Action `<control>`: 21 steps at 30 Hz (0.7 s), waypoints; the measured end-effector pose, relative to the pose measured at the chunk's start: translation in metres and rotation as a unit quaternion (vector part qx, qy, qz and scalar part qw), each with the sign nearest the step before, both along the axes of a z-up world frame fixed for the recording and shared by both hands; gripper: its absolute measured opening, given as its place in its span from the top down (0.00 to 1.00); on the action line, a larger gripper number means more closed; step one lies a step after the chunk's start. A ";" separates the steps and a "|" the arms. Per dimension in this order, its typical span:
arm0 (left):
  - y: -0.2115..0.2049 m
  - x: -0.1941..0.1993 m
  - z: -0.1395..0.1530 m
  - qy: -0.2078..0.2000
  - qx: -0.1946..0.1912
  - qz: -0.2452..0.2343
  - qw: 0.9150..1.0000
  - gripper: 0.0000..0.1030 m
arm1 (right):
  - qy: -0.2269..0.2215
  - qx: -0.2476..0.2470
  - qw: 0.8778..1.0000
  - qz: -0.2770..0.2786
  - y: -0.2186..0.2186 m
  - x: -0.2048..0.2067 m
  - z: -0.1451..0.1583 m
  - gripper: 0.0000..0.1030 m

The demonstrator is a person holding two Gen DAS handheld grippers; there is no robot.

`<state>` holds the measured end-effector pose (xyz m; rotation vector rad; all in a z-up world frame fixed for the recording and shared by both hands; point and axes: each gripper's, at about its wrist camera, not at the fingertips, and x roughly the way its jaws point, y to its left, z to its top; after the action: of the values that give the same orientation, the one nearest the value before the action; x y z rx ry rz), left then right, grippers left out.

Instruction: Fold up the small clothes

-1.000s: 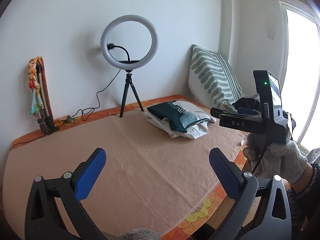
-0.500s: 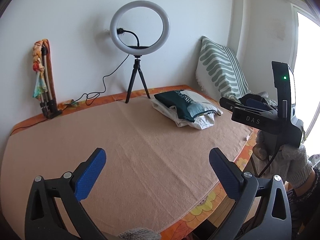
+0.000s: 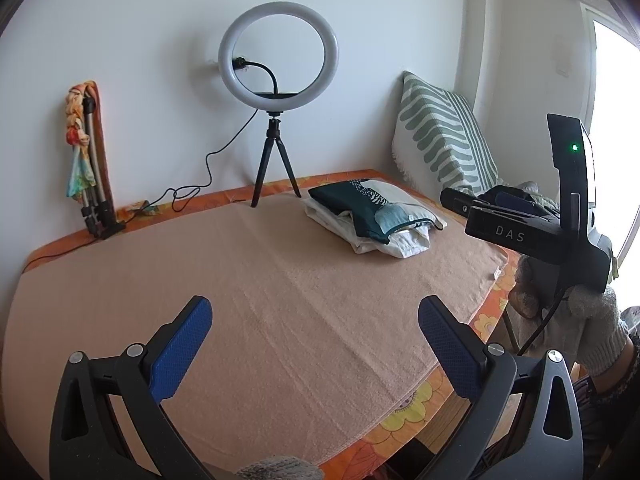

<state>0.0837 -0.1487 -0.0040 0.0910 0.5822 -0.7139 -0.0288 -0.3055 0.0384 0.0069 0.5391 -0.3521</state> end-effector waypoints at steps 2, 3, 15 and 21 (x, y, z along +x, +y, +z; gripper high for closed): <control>0.000 0.000 0.000 0.000 -0.002 0.000 1.000 0.00 | 0.001 0.001 1.000 0.001 0.001 0.000 0.000 0.00; 0.001 -0.001 0.001 -0.001 -0.002 0.001 1.000 0.00 | 0.000 0.001 1.000 0.001 0.001 0.000 0.000 0.00; 0.004 -0.001 0.003 -0.001 -0.005 0.003 1.000 0.00 | 0.001 0.006 1.000 0.003 0.003 0.001 -0.001 0.00; 0.004 -0.001 0.003 0.000 -0.003 0.003 1.000 0.00 | 0.001 0.007 1.000 0.001 0.004 0.000 -0.001 0.00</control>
<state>0.0828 -0.1448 -0.0012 0.0830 0.5788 -0.7098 -0.0292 -0.3017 0.0373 0.0187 0.5435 -0.3462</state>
